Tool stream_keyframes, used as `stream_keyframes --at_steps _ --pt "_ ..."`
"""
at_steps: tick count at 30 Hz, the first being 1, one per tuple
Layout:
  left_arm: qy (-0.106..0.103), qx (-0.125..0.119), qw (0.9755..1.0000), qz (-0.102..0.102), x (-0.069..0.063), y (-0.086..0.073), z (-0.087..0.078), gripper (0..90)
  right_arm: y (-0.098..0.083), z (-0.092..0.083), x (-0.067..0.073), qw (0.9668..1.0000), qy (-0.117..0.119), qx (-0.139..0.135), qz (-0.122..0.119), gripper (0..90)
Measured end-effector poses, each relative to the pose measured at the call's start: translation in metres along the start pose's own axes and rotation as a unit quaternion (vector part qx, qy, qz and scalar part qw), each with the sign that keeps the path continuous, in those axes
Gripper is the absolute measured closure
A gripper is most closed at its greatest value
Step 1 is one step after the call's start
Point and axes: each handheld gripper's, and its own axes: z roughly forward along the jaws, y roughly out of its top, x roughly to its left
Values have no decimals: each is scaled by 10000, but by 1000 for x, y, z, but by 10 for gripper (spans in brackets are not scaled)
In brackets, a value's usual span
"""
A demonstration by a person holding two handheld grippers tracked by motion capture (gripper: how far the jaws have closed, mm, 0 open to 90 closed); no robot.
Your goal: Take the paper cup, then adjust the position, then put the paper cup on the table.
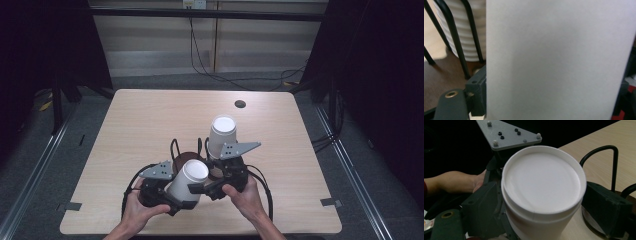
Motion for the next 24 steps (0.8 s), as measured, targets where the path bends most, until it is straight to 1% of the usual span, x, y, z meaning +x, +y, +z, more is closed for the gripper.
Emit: stream_keyframes --at_steps 1,2,4,6,7,8,9,10,13,15,16,18,19,20,22,23,24 --pt "0 0 10000 0 0 0 0 172 0 0 0 10000 0 0 0 141" --pt "-25 94 10000 -11 1 1 -1 172 -1 -2 0 10000 16 26 -28 141" --pt "-14 111 9999 8 1 1 -2 172 -1 -2 -1 10000 48 42 -14 141" --pt "-63 163 9998 3 1 2 -3 172 -3 -3 -3 9999 144 72 -23 140" --pt "-76 195 9998 11 1 2 -4 171 -4 -4 -4 9999 79 137 -31 140" --pt "-7 247 9997 73 0 3 -5 171 -4 -4 -4 9999 79 137 -31 140" --pt "24 262 9996 85 0 3 -7 171 -4 -5 -4 9998 73 169 -25 141" --pt "-7 271 9996 63 0 3 -8 171 -4 -6 -4 9998 43 188 -23 141" --pt "33 404 9992 67 2 2 -9 171 -4 -8 -5 9998 -3 214 -54 141" --pt "112 507 9986 48 2 1 -10 171 -4 -9 -5 9996 -49 269 -112 141" --pt "216 563 9981 92 1 2 -12 170 -6 -11 -5 9993 -79 322 -189 140" --pt "229 586 9980 91 1 3 -13 171 -6 -11 -5 9992 -45 345 -199 141" --pt "250 619 9977 83 1 3 -14 171 -7 -11 -6 9989 -7 391 -244 140" --pt "253 655 9975 73 2 3 -14 171 -7 -11 -6 9990 -46 387 -235 140" --pt "271 782 9965 71 4 3 -15 171 -8 -12 -7 9988 -19 409 -268 141" --pt "240 813 9964 46 5 3 -14 171 -8 -11 -7 9983 -110 484 -297 141" --pt "234 869 9959 71 6 3 -13 171 -9 -11 -6 9980 -127 520 -334 140"
